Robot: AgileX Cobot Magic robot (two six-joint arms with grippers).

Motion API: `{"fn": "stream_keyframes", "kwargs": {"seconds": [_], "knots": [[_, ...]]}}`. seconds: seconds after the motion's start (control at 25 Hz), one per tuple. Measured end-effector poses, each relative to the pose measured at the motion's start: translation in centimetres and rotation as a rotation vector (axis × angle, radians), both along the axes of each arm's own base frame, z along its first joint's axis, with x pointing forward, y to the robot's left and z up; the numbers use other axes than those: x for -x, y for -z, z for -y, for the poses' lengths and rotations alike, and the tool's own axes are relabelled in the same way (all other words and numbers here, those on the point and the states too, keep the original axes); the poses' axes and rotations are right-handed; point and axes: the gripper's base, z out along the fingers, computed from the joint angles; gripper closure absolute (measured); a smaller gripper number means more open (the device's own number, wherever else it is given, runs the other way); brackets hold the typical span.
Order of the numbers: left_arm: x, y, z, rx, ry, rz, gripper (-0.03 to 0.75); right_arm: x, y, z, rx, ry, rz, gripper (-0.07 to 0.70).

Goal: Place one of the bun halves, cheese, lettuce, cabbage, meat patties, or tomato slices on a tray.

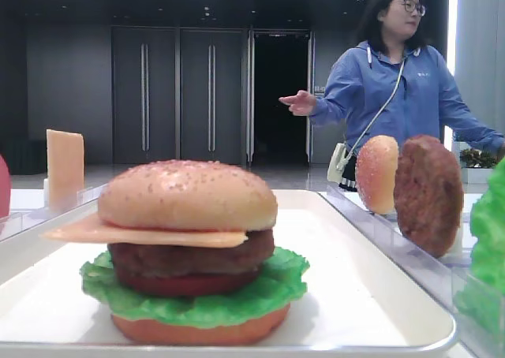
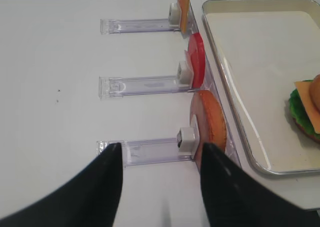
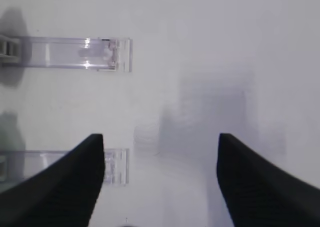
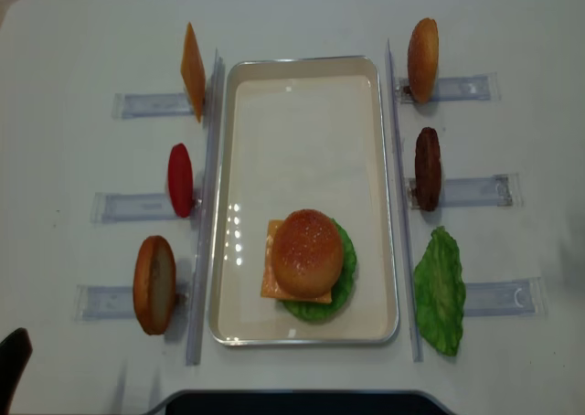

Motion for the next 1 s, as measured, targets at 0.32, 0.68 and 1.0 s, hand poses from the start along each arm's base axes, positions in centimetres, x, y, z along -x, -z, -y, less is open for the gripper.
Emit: {"fn": "stream_keyframes", "kwargs": {"seconds": [0.32,0.68,1.0], "knots": [[0.0,0.0,0.0,0.0,0.0,0.0,0.325,6.8,0.1,-0.6,-0.022,0.045,0.125,0.146],[0.0,0.0,0.0,0.0,0.0,0.0,0.325,12.4,0.5,-1.1,-0.029,0.052,0.265,0.146],[0.0,0.0,0.0,0.0,0.0,0.0,0.325,16.2,0.9,-1.5,-0.03,0.047,0.459,0.146]]}}
